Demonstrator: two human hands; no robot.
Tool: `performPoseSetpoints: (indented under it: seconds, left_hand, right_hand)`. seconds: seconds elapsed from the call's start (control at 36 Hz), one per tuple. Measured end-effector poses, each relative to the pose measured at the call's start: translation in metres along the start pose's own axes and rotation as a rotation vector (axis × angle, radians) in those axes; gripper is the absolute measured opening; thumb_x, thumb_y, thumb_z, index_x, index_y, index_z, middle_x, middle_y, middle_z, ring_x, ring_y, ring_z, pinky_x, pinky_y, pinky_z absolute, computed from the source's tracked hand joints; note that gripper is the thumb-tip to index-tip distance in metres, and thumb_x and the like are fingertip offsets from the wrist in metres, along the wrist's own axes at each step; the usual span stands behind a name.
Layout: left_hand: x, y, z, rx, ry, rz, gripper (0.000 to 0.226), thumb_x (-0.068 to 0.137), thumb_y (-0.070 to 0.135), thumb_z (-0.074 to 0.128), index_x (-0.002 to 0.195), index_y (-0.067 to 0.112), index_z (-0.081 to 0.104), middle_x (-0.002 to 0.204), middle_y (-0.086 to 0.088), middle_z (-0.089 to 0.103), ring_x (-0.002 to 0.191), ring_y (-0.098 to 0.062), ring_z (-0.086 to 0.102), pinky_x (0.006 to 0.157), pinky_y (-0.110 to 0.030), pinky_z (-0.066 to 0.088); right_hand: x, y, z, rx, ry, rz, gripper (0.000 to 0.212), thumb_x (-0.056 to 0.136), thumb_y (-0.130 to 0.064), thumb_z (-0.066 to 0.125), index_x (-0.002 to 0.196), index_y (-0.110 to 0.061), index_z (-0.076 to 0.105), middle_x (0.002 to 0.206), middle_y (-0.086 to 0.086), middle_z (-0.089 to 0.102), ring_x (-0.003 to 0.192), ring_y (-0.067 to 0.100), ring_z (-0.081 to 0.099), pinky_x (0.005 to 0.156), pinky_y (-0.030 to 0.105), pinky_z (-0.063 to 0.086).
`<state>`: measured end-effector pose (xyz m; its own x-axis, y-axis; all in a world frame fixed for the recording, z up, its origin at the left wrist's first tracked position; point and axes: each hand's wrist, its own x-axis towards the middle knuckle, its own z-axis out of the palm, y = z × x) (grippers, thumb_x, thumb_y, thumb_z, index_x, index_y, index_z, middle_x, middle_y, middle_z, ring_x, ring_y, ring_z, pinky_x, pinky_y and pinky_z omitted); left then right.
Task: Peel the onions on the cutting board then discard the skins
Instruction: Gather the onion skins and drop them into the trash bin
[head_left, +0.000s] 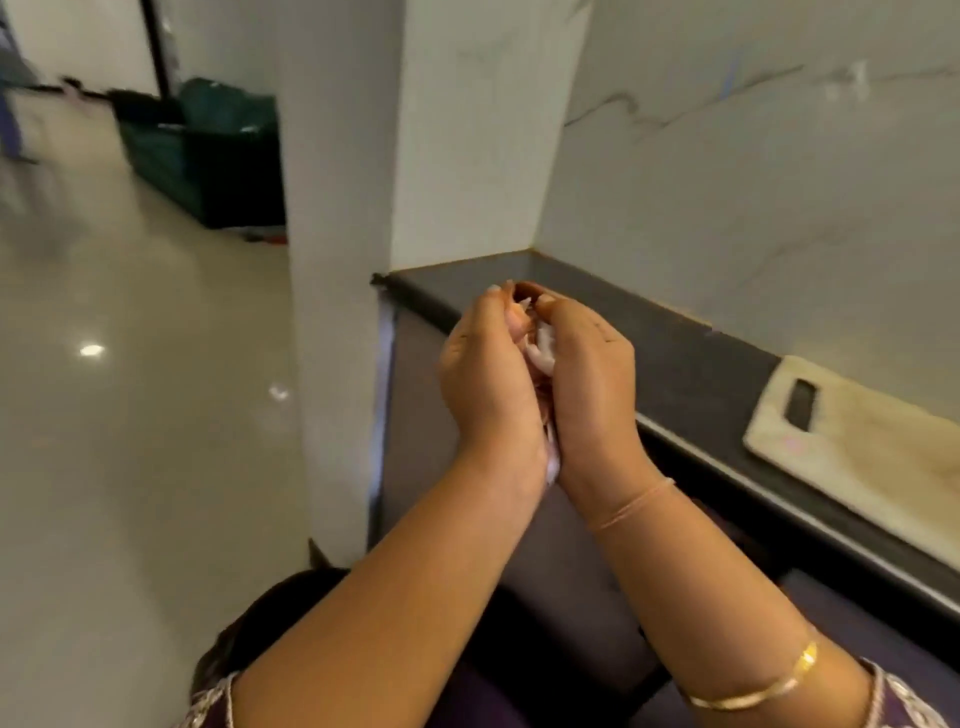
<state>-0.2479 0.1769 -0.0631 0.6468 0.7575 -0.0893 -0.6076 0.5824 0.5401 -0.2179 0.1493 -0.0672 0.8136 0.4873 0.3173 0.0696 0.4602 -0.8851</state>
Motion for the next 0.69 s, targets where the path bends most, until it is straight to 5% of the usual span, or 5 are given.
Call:
performPoseSetpoints:
  seconds: [0.31, 0.47, 0.69]
  left_hand:
    - [0.058, -0.012, -0.153, 0.011, 0.479, -0.034, 0.017, 0.089, 0.011, 0.056, 0.075, 0.007, 0.064, 0.066, -0.006, 0.064, 0.059, -0.017, 0.063, 0.051, -0.023, 0.051]
    - [0.088, -0.038, -0.239, 0.014, 0.729, -0.138, 0.024, 0.086, 0.009, 0.055, 0.063, 0.008, 0.062, 0.056, -0.006, 0.061, 0.05, -0.016, 0.06, 0.049, -0.024, 0.048]
    - [0.124, -0.074, -0.35, -0.124, 0.985, -0.348, 0.022, 0.091, 0.015, 0.048, 0.084, 0.003, 0.065, 0.078, -0.014, 0.065, 0.068, -0.024, 0.063, 0.061, -0.031, 0.052]
  right_hand:
    - [-0.026, 0.157, 0.032, -0.146, -0.044, 0.409, 0.05, 0.092, 0.003, 0.05, 0.048, -0.019, 0.062, 0.051, -0.004, 0.058, 0.051, 0.006, 0.053, 0.053, 0.021, 0.044]
    - [-0.034, 0.248, 0.029, -0.259, 0.005, 0.755, 0.024, 0.089, 0.0, 0.056, 0.065, -0.003, 0.063, 0.058, 0.006, 0.062, 0.055, 0.012, 0.059, 0.049, 0.02, 0.046]
    - [-0.05, 0.37, 0.019, -0.354, 0.121, 1.23, 0.029, 0.087, -0.014, 0.054, 0.06, -0.012, 0.063, 0.067, 0.01, 0.065, 0.059, 0.022, 0.062, 0.062, 0.032, 0.048]
